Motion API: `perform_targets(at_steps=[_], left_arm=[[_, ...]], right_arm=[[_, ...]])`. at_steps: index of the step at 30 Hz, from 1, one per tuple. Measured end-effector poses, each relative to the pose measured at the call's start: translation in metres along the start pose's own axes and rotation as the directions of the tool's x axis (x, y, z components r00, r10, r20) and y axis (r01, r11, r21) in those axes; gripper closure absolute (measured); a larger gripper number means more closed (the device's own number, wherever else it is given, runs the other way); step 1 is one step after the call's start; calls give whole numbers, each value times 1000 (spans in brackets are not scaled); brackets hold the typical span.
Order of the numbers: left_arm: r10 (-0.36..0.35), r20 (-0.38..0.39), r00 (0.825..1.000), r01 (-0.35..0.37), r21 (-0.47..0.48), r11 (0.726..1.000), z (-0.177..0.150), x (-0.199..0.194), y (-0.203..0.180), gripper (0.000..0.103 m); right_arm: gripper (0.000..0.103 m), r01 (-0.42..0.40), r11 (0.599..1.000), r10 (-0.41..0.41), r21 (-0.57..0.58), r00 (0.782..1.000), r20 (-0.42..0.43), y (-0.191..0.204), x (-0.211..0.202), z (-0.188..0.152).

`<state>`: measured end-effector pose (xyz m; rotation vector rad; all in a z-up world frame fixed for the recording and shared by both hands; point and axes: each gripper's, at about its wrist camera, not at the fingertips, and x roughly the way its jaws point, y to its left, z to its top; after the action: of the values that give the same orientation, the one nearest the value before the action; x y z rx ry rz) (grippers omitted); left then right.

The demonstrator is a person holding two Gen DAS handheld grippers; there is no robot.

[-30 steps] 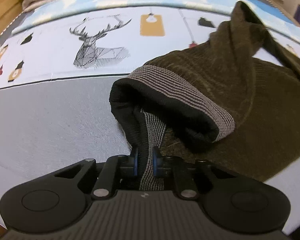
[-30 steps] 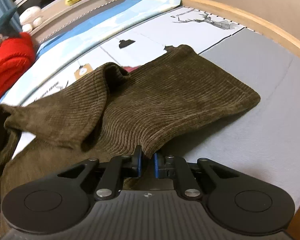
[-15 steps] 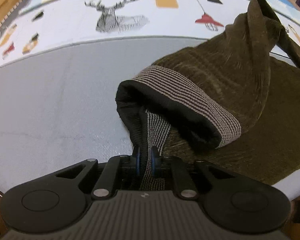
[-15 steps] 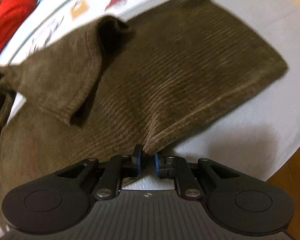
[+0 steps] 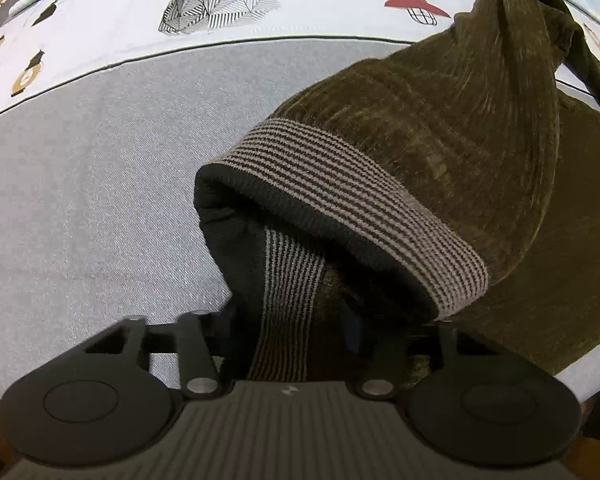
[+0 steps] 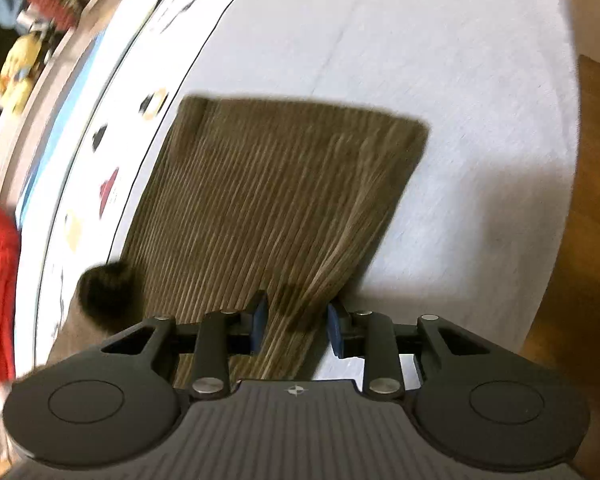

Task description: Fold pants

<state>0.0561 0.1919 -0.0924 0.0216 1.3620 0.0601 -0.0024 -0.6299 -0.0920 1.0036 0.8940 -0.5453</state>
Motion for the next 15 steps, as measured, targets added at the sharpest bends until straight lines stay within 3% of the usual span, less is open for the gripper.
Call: perform_targets(at_steps=[2,3,8,11,15], left_arm=[[-2,13,1000,2,1,1000,-3,-2,0,71],[3,22,1000,-3,2,1000,-4,-5,1,81],[-2,74,997,2,-6,1000,-11,-19,5,93],[-14,98,995,12,17,1000,-19,-25,5,93],[-36,73,997,33,42,999,-25,-28,7,93]], right_arm=[[91,38,998,-37,-41,999,13,2,0,1],[95,71,995,-69,-77,997,28,3,-2,-3],[97,132,979,-117,-155,988,101,9,-22,-7],[97,187,973,-170,-136,977,125,2,-33,-7],[97,259,962,-248,-86,962,117,-10,-37,-7]])
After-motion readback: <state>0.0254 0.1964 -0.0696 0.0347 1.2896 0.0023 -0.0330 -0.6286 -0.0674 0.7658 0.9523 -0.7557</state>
